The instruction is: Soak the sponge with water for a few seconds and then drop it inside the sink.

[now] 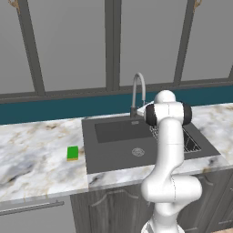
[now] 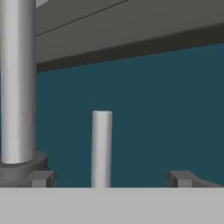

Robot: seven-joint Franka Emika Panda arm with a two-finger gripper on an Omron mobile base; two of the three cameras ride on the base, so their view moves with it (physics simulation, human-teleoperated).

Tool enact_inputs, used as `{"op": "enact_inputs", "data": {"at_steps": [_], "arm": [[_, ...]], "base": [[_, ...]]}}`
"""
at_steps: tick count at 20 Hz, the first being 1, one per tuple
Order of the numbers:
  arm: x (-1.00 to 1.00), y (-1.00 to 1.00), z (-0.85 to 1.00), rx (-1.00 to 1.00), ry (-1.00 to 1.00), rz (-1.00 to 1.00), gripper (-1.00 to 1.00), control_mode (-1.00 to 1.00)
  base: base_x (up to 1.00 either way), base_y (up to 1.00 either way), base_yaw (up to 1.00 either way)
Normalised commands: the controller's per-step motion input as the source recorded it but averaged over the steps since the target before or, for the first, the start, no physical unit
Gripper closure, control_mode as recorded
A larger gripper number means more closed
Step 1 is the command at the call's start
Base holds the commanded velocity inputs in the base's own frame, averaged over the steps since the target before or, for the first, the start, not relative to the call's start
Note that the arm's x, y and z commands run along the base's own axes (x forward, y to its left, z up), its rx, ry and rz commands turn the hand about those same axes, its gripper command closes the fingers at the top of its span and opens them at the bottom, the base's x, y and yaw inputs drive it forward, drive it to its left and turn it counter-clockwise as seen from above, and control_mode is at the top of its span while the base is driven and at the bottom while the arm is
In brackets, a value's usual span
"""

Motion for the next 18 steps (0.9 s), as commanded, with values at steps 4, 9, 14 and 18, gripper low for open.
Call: {"op": "enact_inputs", "data": {"at_steps": [4, 9, 14, 18], "arm": [[0.21, 0.0, -0.02, 0.0, 0.0, 0.0, -1.0, -1.0], [0.1, -0.05, 0.0, 0.0, 0.0, -0.01, -1.0, -1.0], [0.01, -0.08, 0.0, 0.0, 0.0, -0.04, -1.0, -1.0], [0.0, -0.1, 0.0, 0.0, 0.0, -0.03, -1.0, -1.0]], "base": [[0.0, 0.0, 0.0], [0.0, 0.0, 0.0], [0.0, 0.0, 0.0], [0.0, 0.0, 0.0]]}}
